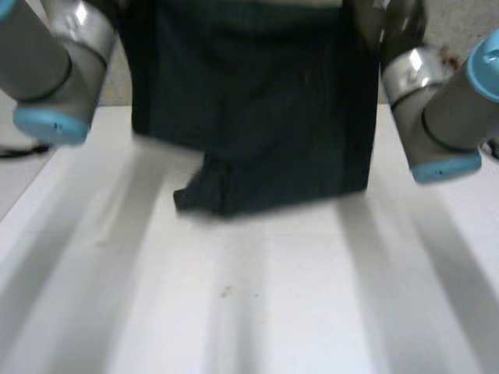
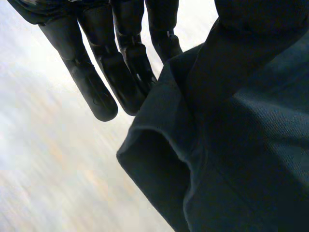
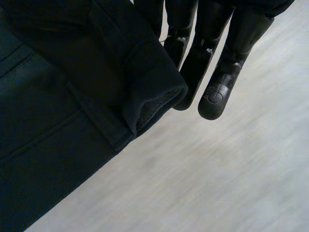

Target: Fold the shorts.

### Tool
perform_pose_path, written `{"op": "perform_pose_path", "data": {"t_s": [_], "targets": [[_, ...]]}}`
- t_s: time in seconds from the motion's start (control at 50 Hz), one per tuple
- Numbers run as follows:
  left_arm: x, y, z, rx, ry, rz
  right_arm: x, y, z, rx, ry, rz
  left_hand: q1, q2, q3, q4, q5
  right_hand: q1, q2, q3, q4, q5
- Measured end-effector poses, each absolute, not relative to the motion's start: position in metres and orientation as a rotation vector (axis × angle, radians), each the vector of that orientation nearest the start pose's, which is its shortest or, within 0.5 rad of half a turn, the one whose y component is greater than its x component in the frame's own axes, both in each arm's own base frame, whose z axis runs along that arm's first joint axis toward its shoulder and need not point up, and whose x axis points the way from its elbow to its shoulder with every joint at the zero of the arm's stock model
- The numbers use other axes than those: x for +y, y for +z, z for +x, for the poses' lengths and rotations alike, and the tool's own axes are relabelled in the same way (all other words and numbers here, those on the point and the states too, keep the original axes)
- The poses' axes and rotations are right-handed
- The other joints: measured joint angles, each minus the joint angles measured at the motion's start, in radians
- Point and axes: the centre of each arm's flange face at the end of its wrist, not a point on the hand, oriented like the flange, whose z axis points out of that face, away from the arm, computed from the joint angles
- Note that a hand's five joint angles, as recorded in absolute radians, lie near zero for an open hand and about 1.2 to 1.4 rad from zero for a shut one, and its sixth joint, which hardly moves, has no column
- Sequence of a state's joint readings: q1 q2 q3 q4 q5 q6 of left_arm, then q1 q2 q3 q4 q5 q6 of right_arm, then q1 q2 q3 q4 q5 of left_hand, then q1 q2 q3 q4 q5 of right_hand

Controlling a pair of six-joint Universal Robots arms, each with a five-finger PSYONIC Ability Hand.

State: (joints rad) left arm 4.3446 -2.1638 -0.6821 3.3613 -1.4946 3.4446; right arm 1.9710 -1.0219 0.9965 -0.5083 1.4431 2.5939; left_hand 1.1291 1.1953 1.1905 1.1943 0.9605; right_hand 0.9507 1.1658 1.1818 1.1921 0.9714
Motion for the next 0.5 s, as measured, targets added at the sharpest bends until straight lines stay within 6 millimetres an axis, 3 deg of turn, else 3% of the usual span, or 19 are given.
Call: {"op": "perform_pose_path", "data": {"t_s": [0.02, 0.04, 0.06, 0.12, 0.18, 0.36, 0.44, 0.5], "targets": [[-0.379, 0.394, -0.295, 1.461, -2.821, 0.617, -0.37, 0.343, 0.312, 1.292, -2.806, -0.863, 0.0, 0.0, 0.0, 0.0, 0.0, 0.0, 0.0, 0.0, 0.0, 0.0], [-0.368, 0.425, -0.293, 1.276, -2.933, 0.526, -0.368, 0.367, 0.312, 1.122, -2.906, -0.776, 0.0, 0.0, 0.0, 0.0, 0.0, 0.0, 0.0, 0.0, 0.0, 0.0], [-0.363, 0.435, -0.292, 1.213, -2.969, 0.493, -0.366, 0.375, 0.311, 1.065, -2.935, -0.745, 0.0, 0.0, 0.0, 0.0, 0.0, 0.0, 0.0, 0.0, 0.0, 0.0], [-0.351, 0.449, -0.287, 1.125, -3.033, 0.434, -0.363, 0.389, 0.31, 0.979, -2.96, -0.686, 0.0, 0.0, 0.0, 0.0, 0.009, 0.0, 0.0, 0.0, 0.0, 0.0], [-0.349, 0.442, -0.286, 1.163, -3.034, 0.432, -0.363, 0.389, 0.31, 0.986, -2.948, -0.681, 0.0, 0.0, 0.0, 0.0, 0.014, 0.0, 0.0, 0.0, 0.0, 0.0], [-0.357, 0.342, -0.277, 1.675, -2.761, 0.556, -0.368, 0.316, 0.311, 1.505, -2.586, -0.869, 0.0, 0.002, 0.003, 0.0, 0.017, 0.0, 0.0, 0.0, 0.0, 0.0], [-0.352, 0.283, -0.272, 1.907, -2.572, 0.624, -0.366, 0.254, 0.312, 1.776, -2.336, -1.003, 0.0, 0.002, 0.003, 0.0, 0.017, 0.0, 0.0, 0.0, 0.0, 0.0], [-0.35, 0.268, -0.271, 1.958, -2.523, 0.644, -0.366, 0.244, 0.312, 1.812, -2.298, -1.024, 0.0, 0.002, 0.003, 0.0, 0.017, 0.0, 0.0, 0.0, 0.0, 0.0]]}}
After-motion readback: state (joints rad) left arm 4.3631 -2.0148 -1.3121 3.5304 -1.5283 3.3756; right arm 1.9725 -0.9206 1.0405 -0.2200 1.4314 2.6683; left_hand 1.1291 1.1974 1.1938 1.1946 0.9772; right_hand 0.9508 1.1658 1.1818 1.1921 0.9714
